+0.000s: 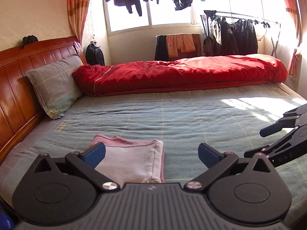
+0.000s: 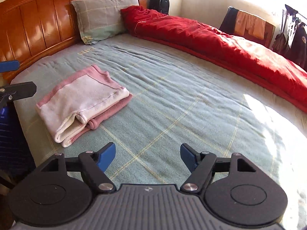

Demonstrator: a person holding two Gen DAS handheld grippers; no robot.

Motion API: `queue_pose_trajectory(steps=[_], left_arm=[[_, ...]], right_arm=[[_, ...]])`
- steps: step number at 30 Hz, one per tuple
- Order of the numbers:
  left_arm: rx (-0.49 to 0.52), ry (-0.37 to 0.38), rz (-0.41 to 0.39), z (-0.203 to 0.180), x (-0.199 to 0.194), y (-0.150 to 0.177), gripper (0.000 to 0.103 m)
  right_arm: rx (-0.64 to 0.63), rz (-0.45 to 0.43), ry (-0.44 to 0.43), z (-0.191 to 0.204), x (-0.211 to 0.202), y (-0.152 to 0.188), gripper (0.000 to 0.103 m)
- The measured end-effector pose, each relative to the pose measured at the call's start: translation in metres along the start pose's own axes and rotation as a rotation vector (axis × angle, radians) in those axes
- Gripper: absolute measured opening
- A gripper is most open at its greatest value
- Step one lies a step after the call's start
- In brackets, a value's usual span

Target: Fold clothes

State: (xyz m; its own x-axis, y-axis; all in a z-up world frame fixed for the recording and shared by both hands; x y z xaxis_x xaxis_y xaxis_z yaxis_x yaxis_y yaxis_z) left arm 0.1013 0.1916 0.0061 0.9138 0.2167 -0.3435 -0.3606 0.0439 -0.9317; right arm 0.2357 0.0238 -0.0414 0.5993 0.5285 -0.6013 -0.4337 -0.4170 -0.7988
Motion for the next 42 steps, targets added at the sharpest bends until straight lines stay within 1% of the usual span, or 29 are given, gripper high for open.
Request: queue_pose_trajectory(steps=[1,2,3,6,10,14,17,20,25,29,33,35,39,42], left_arm=[[-0.013,-0.007,0.007,0.0,-0.008,-0.001,0.102],[-0.027,-0.012,0.02,-0.001,-0.015,-0.001,0.102],[-0.039,-0.012,0.033,-0.001,-0.021,0.0,0.102],[-0.094,-0.037,0.056,0.001,-0.044,0.009,0.102],[-0.149,-0.115,0.128,0.009,-0.066,0.029,0.102],[-0.22,-0.214,0.215,0.023,-0.083,0.052,0.102],[-0.266,-0.24,0.257,0.03,-0.094,0.063,0.102],[-0.287,-0.232,0.29,0.03,-0.101,0.063,0.102],[-0.272,-0.234,0.326,0.025,-0.111,0.058,0.102],[-0.271,-0.247,0.401,0.023,-0.113,0.067,0.102],[-0.29,-0.265,0.454,0.028,-0.112,0.08,0.102],[-0.297,-0.26,0.476,0.028,-0.112,0.085,0.102],[-0.308,-0.237,0.497,0.026,-0.113,0.089,0.102],[-0.303,-0.239,0.503,0.025,-0.115,0.09,0.102]], right_arm=[[-0.005,-0.017,-0.006,0.006,-0.006,-0.005,0.09],[-0.007,-0.034,-0.01,0.012,-0.013,-0.009,0.098],[-0.009,-0.052,-0.015,0.019,-0.019,-0.013,0.103],[-0.03,-0.069,-0.024,0.039,-0.033,-0.013,0.103],[-0.045,-0.055,-0.012,0.06,-0.046,-0.001,0.103],[0.024,-0.005,-0.011,0.067,-0.057,0.014,0.103],[0.058,0.024,-0.029,0.075,-0.066,0.023,0.103],[0.081,0.053,-0.038,0.088,-0.074,0.031,0.103],[0.12,0.073,-0.055,0.102,-0.084,0.035,0.103],[0.116,0.083,-0.041,0.112,-0.09,0.038,0.103],[0.11,0.108,-0.034,0.119,-0.093,0.047,0.103],[0.101,0.118,-0.038,0.122,-0.093,0.05,0.103],[0.095,0.133,-0.046,0.129,-0.094,0.052,0.103],[0.104,0.144,-0.044,0.13,-0.093,0.052,0.103]])
Point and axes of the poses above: each gripper's, at about its wrist camera, not at the fingertips, and x roughly the way its jaws point, z to its left, y to its underside, the point moved 5 cm from there along x, roughly the way its jaws point, and after that the axes turned 8 degrees about -z, right-handed, at the moved point
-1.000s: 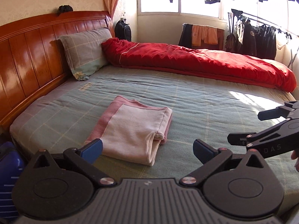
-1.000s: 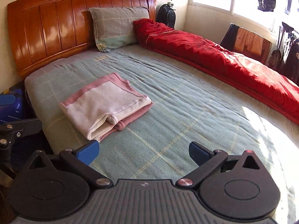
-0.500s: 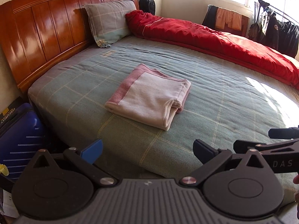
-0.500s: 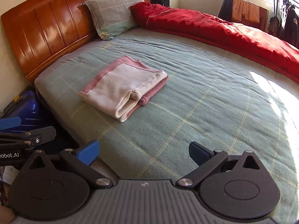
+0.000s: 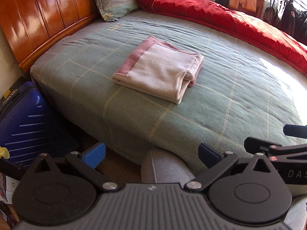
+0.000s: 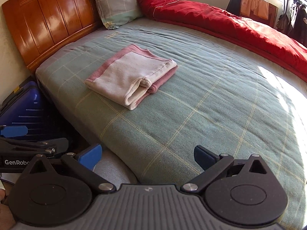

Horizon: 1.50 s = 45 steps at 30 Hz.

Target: Fold clothes

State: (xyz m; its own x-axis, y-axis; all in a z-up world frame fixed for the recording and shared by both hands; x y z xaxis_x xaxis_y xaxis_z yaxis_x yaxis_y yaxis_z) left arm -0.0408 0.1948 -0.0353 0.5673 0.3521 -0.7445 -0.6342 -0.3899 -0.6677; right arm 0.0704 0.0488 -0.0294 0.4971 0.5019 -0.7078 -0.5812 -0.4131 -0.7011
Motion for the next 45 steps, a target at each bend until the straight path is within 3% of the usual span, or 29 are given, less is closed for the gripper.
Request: queue_pose_trajectory(steps=[45], left_arm=[[0.001,-0.007,0.012,0.0083,0.004,0.0038,0.102]], right_arm=[[0.0,0.044,-0.015,0.0042,0.0087,0.0047,0.103]])
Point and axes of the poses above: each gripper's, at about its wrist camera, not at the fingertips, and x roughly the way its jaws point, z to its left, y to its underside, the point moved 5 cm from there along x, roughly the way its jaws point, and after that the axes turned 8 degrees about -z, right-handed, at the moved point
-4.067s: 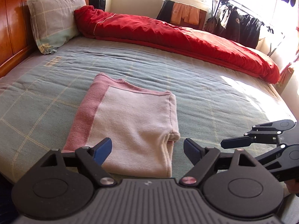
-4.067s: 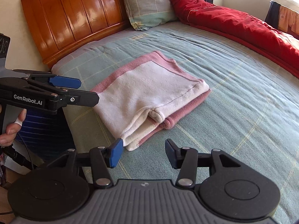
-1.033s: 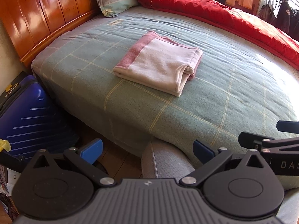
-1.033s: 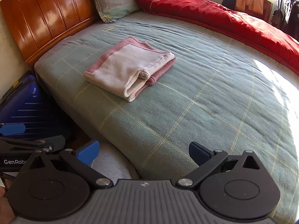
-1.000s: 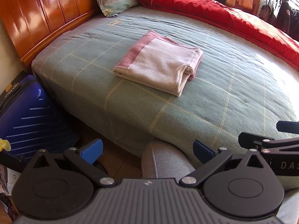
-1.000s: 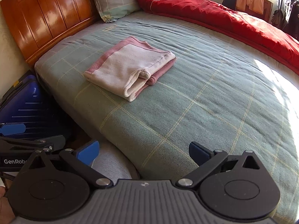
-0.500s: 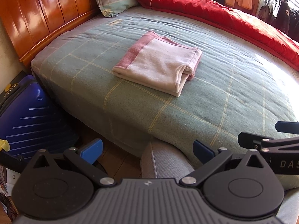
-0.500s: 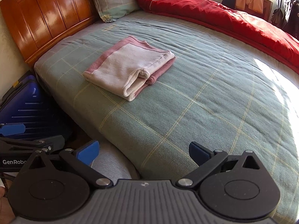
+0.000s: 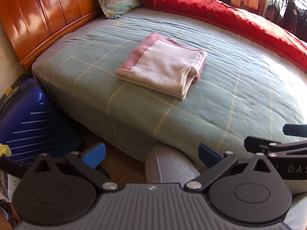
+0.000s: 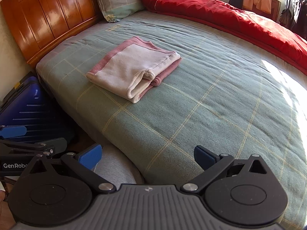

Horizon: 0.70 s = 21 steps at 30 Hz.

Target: Fold clothes

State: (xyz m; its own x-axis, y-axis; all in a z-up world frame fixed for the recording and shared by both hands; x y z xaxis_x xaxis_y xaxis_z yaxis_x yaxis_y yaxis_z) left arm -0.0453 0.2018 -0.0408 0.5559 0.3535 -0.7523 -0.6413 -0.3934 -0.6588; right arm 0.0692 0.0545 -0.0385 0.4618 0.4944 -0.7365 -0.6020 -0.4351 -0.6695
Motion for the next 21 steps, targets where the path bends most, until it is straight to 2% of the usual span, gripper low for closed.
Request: queue_pose_trajectory(steps=[5,21], left_arm=[[0.024,-0.006,-0.02,-0.0022,-0.0009,0.0013,0.102],[0.017,0.001,-0.015,-0.002,-0.0008,0.0004,0.102]], right_arm=[[-0.001,0.0,0.002,0.0004,-0.0004,0.0003,0.103],[-0.001,0.001,0.001,-0.0008,-0.0001,-0.0008,0.103]])
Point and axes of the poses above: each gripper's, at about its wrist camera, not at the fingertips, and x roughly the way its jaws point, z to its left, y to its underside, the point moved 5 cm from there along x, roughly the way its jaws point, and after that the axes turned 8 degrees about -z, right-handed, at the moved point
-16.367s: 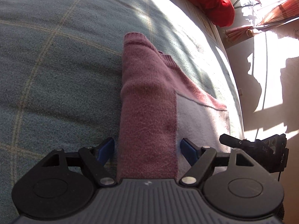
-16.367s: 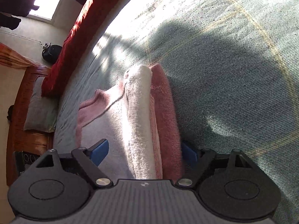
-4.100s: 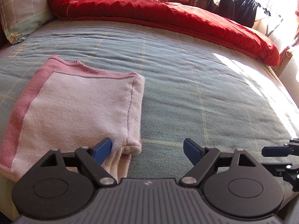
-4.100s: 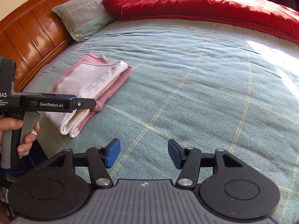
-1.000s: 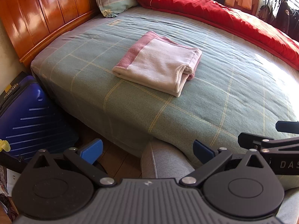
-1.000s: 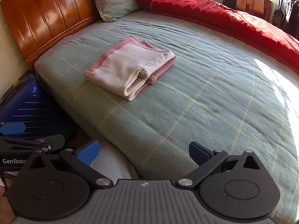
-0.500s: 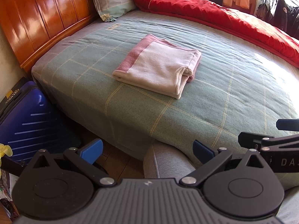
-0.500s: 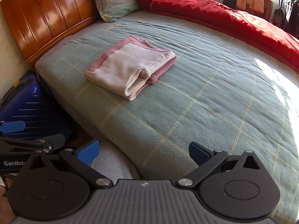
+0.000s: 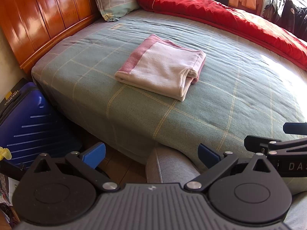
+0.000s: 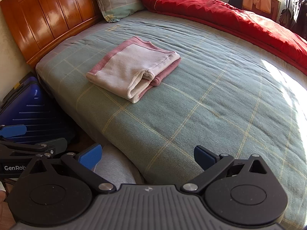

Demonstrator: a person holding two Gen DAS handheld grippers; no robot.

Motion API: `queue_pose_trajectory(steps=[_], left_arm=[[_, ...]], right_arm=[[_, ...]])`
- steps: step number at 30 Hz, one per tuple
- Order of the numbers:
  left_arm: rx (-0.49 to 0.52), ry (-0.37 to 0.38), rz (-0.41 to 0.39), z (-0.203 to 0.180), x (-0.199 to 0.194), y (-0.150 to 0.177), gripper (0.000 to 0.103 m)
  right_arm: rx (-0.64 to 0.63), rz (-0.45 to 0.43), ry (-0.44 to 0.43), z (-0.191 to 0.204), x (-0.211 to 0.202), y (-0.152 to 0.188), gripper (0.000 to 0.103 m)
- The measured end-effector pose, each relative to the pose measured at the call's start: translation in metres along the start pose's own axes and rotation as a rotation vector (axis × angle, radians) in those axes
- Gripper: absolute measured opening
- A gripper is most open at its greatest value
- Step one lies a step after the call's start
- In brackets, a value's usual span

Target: Fold clothes

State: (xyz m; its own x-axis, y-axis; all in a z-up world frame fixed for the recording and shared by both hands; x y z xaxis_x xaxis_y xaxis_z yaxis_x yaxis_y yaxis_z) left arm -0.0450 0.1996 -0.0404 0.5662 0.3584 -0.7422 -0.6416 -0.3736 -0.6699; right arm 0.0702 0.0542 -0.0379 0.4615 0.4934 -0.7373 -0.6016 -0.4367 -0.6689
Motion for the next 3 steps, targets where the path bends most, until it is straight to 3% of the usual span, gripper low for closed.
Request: queue_pose_trajectory(steps=[3], left_arm=[[-0.001,-0.002,0.0,-0.0003,0.0001,0.0002,0.102]], right_arm=[[0.0,0.0,0.001,0.0001,0.0002,0.0002,0.103]])
Point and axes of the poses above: each gripper's, at about its wrist camera, not at the fingertips, and x roughly the way its jaws point, z to its left, y to its underside, the point moved 5 cm from there along x, roughly the way its jaws point, and after that the axes turned 8 degrees about -z, right-handed, at the moved point
